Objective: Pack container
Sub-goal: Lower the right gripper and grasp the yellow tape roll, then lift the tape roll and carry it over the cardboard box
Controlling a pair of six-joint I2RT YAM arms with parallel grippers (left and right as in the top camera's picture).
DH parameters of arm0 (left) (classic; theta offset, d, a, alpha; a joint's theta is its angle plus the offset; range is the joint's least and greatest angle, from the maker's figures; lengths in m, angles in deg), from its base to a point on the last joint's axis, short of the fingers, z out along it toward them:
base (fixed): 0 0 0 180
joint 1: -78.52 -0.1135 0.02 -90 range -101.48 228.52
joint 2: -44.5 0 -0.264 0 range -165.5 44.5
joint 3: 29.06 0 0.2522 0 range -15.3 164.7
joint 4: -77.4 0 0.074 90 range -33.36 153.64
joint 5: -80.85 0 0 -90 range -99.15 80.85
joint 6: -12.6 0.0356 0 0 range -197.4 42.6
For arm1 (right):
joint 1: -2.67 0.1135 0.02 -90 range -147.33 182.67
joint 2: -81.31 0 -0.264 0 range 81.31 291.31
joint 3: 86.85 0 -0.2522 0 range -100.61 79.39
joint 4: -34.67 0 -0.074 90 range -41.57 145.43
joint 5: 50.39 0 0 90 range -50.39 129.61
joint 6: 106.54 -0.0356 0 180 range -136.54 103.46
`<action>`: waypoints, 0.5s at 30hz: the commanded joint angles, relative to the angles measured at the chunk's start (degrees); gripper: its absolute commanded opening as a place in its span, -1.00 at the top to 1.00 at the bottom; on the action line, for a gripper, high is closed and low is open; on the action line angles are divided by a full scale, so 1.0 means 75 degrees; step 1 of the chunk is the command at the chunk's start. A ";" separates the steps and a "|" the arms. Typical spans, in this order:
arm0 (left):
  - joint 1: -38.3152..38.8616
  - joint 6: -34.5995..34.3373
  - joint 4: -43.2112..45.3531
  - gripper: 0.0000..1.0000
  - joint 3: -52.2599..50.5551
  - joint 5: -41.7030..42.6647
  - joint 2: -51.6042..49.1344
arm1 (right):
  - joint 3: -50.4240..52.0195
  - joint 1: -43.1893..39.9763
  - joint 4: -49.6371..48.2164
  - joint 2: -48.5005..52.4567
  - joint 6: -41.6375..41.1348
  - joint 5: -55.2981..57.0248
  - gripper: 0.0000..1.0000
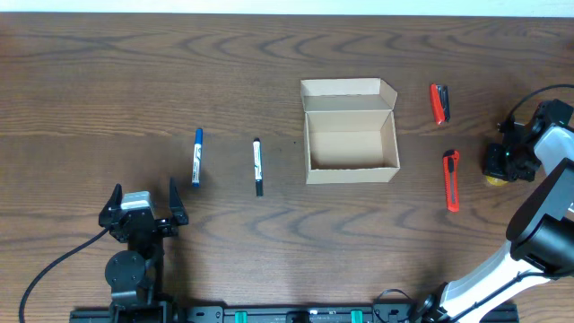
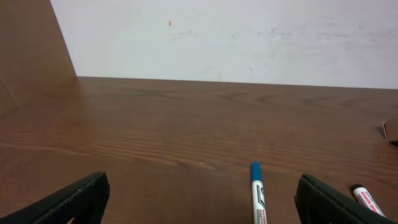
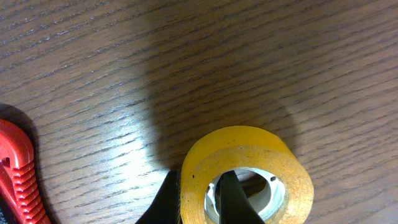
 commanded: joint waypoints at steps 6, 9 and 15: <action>-0.0041 -0.0026 -0.0376 -0.90 -0.0114 -0.0017 0.0055 | -0.0111 0.0009 -0.0029 0.0154 -0.0463 -0.0058 0.97; -0.0041 -0.0026 -0.0376 -0.90 -0.0114 -0.0017 0.0055 | -0.0635 0.0082 0.0388 0.0154 -0.0487 -0.0055 0.97; -0.0041 -0.0026 -0.0376 -0.91 -0.0114 -0.0017 0.0055 | -0.2658 0.0434 0.1757 0.0140 -0.0481 -0.0274 0.97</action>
